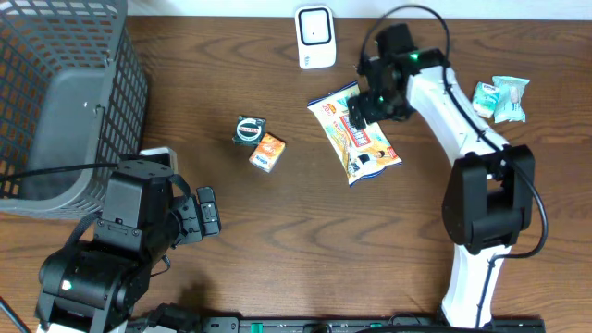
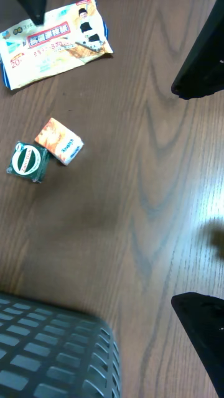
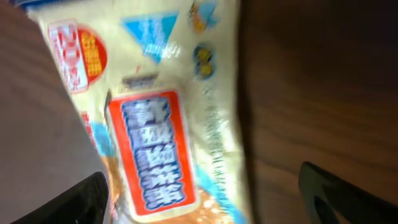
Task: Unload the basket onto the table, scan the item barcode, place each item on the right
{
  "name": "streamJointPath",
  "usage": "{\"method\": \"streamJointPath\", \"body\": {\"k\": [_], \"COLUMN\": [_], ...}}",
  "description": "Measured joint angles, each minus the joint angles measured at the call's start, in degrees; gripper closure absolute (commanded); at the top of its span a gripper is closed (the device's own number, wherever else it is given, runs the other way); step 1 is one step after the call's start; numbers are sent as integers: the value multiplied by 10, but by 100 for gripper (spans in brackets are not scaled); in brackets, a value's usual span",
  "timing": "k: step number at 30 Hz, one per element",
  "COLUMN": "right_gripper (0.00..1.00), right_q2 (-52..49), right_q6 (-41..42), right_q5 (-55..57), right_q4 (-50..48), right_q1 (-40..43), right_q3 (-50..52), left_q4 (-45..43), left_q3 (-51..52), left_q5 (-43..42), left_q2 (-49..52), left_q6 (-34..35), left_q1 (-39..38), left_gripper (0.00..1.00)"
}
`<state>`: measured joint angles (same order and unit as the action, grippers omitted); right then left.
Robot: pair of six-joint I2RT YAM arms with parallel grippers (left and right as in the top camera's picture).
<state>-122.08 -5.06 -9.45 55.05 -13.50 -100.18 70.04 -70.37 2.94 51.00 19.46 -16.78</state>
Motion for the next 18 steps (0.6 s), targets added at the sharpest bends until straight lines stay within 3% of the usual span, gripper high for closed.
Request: {"method": "streamJointPath", "body": {"k": [8,9,11,13,16,18], "right_gripper": [11,21,59,85,99,99], "right_q2": [0,0,5,5,10,15], "right_q6": [-15,-15,-20,-19,-7,11], "right_q5": [-65,-66,-68,-71,-80,-78], "right_q4": [-108,-119,-136,-144,-144,-137], "right_q1": [-6,-8,-12,-16,-18,-18], "right_q3": [117,129,141,148,146,134], "left_q4": [0,0,0,0,0,0], "left_q3": [0,0,0,0,0,0], "left_q5": [0,0,0,0,0,0], "left_q2": [0,0,0,0,0,0], "left_q6": [0,0,0,0,0,0], "left_q1": [0,0,0,0,0,0], "left_gripper": [2,2,3,2,2,2]}}
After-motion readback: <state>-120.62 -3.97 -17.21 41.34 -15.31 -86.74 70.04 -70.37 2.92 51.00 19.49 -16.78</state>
